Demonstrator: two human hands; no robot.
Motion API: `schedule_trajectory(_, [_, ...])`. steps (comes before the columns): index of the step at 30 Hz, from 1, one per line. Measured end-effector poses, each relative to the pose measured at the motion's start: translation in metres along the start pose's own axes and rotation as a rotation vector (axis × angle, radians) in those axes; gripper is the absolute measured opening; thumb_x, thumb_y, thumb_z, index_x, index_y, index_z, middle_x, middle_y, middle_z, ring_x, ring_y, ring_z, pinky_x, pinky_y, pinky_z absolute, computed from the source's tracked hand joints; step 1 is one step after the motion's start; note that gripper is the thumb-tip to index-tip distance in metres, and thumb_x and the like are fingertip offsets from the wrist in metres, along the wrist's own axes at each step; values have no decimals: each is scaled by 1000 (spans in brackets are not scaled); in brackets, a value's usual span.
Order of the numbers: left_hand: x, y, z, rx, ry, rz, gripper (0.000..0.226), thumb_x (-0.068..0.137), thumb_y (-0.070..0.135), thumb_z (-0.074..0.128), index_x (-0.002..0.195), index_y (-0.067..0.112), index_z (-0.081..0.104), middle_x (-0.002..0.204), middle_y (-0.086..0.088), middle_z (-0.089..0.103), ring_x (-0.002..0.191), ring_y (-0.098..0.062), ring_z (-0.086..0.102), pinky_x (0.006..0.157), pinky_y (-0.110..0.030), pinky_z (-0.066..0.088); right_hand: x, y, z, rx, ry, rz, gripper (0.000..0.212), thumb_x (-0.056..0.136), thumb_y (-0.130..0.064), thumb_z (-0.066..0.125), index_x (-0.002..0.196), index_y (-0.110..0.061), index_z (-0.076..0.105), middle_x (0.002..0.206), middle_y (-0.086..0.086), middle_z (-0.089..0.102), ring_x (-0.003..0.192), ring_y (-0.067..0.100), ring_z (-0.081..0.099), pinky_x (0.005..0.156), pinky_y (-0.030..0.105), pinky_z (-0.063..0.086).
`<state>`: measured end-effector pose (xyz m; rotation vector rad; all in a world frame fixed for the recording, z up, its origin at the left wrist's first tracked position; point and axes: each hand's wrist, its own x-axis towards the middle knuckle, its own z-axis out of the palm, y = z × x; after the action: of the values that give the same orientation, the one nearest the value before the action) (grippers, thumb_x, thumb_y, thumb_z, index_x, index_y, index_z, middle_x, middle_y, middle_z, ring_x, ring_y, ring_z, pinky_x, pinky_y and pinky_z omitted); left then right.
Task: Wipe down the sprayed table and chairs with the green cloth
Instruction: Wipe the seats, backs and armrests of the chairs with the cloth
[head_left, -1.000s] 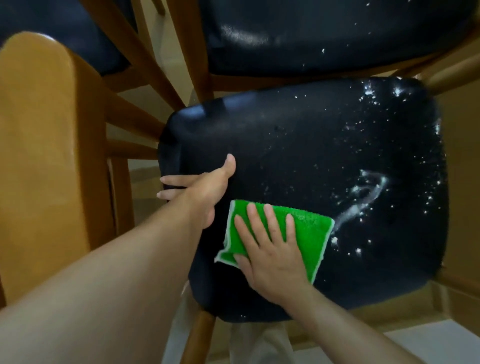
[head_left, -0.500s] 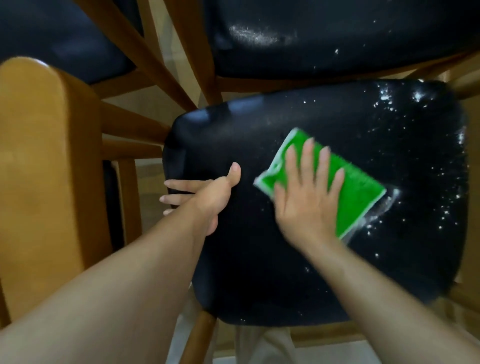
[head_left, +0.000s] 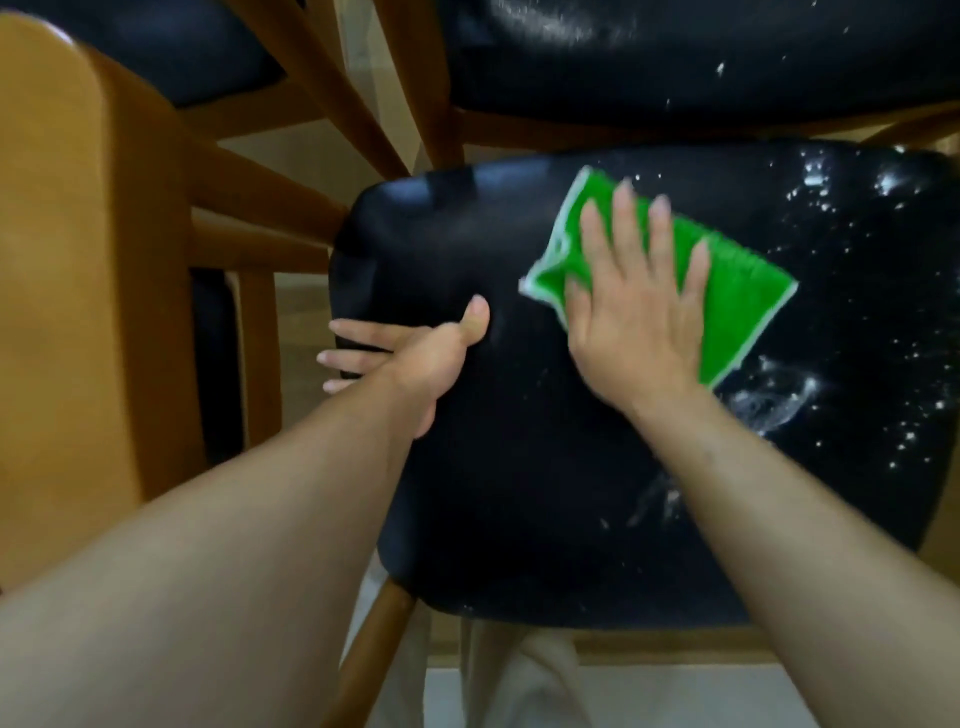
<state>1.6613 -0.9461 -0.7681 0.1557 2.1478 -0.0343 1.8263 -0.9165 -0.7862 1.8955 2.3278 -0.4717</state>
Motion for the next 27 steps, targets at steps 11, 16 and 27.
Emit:
schedule_trajectory(11, [1, 0, -3, 6, -17, -6, 149, 53, 85, 63, 142, 15, -35, 154, -14, -31, 145, -39, -14, 115, -57, 7, -160, -32, 36, -53, -184, -211, 81, 78, -34, 70, 149, -19, 34, 158, 4, 19, 142, 34, 27, 108, 62, 25])
schedule_trajectory(16, [1, 1, -2, 37, -12, -9, 147, 57, 85, 60, 141, 14, -36, 154, -15, -32, 144, -40, -15, 115, -56, 4, -141, -16, 29, -27, -179, -308, 79, 74, -32, 75, 145, -21, 42, 155, 0, 24, 138, 30, 38, 107, 60, 28])
schedule_trajectory(27, [3, -1, -4, -63, -69, 4, 154, 50, 82, 67, 137, 16, -42, 157, -17, -19, 145, -39, 0, 114, -56, 21, -66, -44, 12, 58, -77, 113, 64, 93, -33, 38, 152, -15, 23, 162, 7, 12, 148, 33, 11, 113, 61, 13])
